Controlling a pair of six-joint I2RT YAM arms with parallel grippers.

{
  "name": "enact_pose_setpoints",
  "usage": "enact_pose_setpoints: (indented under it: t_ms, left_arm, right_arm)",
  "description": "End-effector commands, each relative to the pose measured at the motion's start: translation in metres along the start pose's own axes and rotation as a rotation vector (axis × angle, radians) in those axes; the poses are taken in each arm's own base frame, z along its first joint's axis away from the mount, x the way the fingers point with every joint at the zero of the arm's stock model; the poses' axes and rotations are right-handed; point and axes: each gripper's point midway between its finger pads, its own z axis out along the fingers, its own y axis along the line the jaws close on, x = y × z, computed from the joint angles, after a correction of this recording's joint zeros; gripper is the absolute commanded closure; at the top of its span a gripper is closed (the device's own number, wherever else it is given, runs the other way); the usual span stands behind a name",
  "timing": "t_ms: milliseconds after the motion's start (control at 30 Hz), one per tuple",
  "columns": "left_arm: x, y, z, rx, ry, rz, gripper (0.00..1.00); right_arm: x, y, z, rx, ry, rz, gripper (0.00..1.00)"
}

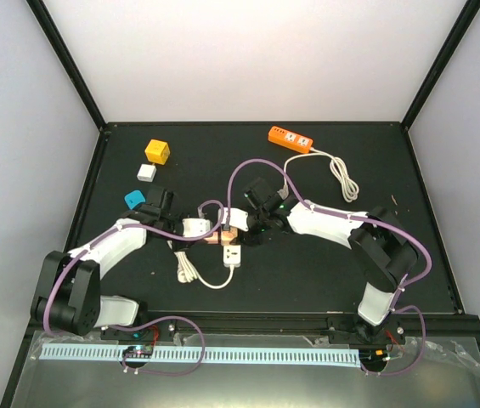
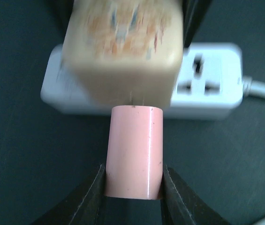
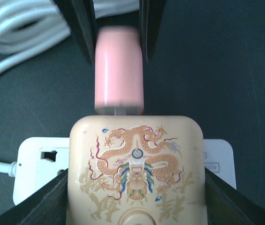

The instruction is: Pull the plug off the socket

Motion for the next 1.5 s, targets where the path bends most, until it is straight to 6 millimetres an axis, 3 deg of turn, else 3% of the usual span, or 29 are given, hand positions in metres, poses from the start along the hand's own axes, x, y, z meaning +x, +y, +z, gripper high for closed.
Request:
enact_pose_setpoints:
  t_ms: [0, 267, 533, 867, 1000, 1267, 1467]
  left_arm:
    - [0.026, 0.011, -0.016, -0.065, 0.114, 0.004, 0.89]
    - [0.028, 0.017, -0.019, -0.085, 0.113, -0.006, 0.90]
    - [0.020, 0.044, -0.041, -0.207, 0.040, -0.074, 0.89]
    - [0.028, 0.135, -0.095, -0.553, 0.080, -0.200, 0.83]
    - [0.039, 0.170, -0.100, -0.619, 0.133, -0.248, 0.80]
    - [0.070, 0.228, -0.095, -0.733, 0.215, -0.380, 0.80]
    - [0.090, 0.254, -0.079, -0.745, 0.264, -0.429, 0.79]
  right_arm:
    - [0.066, 0.015, 0.000, -0.036, 0.241, 0.091, 0.99]
    - [0.069, 0.017, 0.001, -0.040, 0.248, 0.092, 0.99]
    - [0.070, 0.017, 0.001, -0.044, 0.253, 0.093, 0.99]
    - [0.071, 0.017, 0.002, -0.047, 0.255, 0.096, 0.96]
    - [0.071, 0.018, 0.002, -0.052, 0.259, 0.099, 0.95]
    - [0.072, 0.018, 0.004, -0.060, 0.265, 0.105, 0.95]
    - [0.072, 0.019, 0.004, -0.062, 0.266, 0.107, 0.95]
